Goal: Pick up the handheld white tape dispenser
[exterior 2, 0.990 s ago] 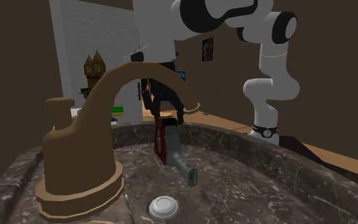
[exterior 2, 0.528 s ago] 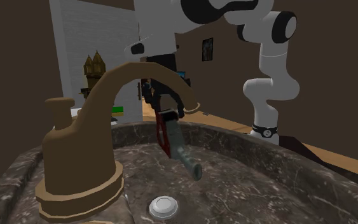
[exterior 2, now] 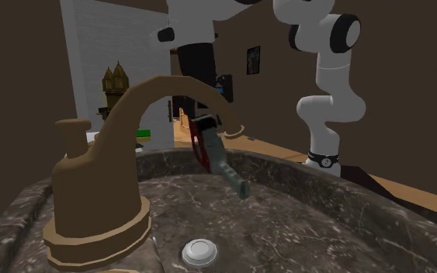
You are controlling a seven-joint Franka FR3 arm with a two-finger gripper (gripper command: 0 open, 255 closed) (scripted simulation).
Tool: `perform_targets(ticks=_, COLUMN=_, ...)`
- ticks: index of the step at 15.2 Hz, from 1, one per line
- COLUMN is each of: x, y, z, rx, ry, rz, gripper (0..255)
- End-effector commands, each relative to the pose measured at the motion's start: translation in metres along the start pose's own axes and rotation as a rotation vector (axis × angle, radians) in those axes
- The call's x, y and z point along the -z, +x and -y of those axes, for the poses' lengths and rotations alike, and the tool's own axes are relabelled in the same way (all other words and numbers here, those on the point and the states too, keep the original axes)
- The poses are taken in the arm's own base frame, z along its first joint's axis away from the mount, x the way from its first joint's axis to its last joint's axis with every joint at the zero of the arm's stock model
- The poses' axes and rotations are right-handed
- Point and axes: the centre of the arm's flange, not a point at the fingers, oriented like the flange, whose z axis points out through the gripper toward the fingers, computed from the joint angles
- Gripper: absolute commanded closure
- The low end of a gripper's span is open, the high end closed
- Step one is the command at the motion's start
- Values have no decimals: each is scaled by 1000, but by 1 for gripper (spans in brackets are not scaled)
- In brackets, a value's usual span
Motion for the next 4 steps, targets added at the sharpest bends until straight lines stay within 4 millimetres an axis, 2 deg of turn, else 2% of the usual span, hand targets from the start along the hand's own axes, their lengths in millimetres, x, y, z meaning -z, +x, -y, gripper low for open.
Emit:
perform_targets(ticks=1, x=11, y=-1, z=1, rx=0, ry=0, rz=0, gripper=255)
perform_targets(ticks=4, x=17, y=-2, z=2, rx=0, ry=0, rz=0, gripper=255)
